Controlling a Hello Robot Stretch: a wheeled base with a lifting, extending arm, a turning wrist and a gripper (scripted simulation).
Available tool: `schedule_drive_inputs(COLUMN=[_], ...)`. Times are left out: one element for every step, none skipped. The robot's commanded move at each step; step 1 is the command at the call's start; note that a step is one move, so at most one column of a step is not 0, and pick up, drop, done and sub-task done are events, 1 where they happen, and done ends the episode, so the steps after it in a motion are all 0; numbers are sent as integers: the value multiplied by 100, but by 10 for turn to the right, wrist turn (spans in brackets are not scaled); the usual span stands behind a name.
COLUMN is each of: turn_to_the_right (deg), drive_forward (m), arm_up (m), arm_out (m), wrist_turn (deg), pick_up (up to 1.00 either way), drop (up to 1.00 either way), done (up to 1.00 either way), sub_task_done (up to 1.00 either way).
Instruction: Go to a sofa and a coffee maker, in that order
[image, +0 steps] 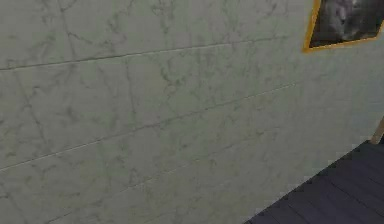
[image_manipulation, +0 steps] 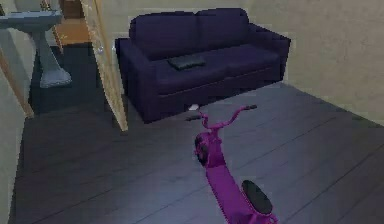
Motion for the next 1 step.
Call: schedule_drive_inputs(turn_to_the_right=[450], drive_forward=[0], arm_up=[0], arm_out=[0], wrist_turn=[0], pick_up=[0], drop=[0], done=[0], sub_task_done=[0])
